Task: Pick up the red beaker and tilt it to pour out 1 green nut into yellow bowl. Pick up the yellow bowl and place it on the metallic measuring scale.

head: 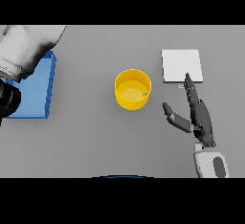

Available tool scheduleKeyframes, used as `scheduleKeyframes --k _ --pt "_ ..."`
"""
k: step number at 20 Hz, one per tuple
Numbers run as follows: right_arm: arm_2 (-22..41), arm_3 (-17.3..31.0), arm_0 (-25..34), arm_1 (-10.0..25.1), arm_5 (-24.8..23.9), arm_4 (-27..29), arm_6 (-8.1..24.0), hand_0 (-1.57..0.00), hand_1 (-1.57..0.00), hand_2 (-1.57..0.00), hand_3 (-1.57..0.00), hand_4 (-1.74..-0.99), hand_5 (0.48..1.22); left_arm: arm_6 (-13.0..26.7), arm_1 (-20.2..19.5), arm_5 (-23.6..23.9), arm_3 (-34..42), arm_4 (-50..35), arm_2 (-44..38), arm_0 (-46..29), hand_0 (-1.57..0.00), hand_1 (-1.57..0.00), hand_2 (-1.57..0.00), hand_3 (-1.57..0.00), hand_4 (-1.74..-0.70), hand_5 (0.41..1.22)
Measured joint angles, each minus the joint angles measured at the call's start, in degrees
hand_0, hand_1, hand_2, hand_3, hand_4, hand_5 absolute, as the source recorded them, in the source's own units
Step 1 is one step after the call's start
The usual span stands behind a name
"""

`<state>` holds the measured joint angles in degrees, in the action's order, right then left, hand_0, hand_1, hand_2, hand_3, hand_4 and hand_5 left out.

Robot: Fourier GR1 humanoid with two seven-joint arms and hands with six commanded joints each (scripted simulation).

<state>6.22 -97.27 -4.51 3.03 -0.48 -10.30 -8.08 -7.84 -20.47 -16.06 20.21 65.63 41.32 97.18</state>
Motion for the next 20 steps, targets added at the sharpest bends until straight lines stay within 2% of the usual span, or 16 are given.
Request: scheduleKeyframes --k 3,6,8,10,13,16,20 --pt "-0.54 1.08 1.43 0.33 0.06 0.49 1.24 0.00 0.00 0.00 0.00 -1.116 0.582 3.36 -5.61 -1.17 -5.77 -11.77 -13.70 -0.32 -1.57 -1.57 -1.57 -1.52 -1.74 1.221" --pt "-0.45 1.99 2.17 0.80 0.05 -0.07 0.39 0.00 0.00 0.00 0.00 -1.125 0.601 4.84 -10.46 1.71 -10.06 -21.85 -24.23 -4.08 -1.57 -1.57 -1.57 -1.54 -1.74 1.221" --pt "-0.09 2.73 2.94 1.02 -0.32 -1.20 1.19 0.00 0.00 0.00 0.00 -1.132 0.614 6.31 -12.66 4.48 -11.19 -26.51 -28.61 -7.87 -1.57 -1.57 -1.57 -1.55 -1.74 1.221" --pt "-0.09 2.41 2.81 1.47 0.28 -0.81 0.25 0.00 0.00 0.00 0.00 -1.138 0.626 11.49 -13.49 7.83 -11.82 -29.59 -31.02 -12.37 -1.57 -1.57 -1.57 -1.56 -1.74 1.221" --pt "0.12 2.20 2.18 1.81 0.73 -0.82 -0.27 0.00 0.00 0.00 0.00 -1.133 0.640 14.87 -13.27 14.78 -10.76 -34.96 -35.11 -19.33 -1.57 -1.57 -1.57 -1.57 -1.74 1.221" --pt "0.35 2.28 2.31 1.84 1.15 -0.68 -0.12 0.00 0.00 0.00 0.00 -1.129 0.659 19.39 -13.60 17.88 -9.08 -40.26 -39.50 -24.32 -1.57 -1.57 -1.57 -1.57 -1.74 1.221" --pt "0.22 2.17 1.69 1.84 0.94 -0.60 -0.23 0.00 0.00 0.00 0.00 -1.151 0.676 19.73 -12.20 20.85 -2.12 -45.64 -42.07 -35.69 -1.57 -1.57 -1.57 -1.57 -1.74 1.221"
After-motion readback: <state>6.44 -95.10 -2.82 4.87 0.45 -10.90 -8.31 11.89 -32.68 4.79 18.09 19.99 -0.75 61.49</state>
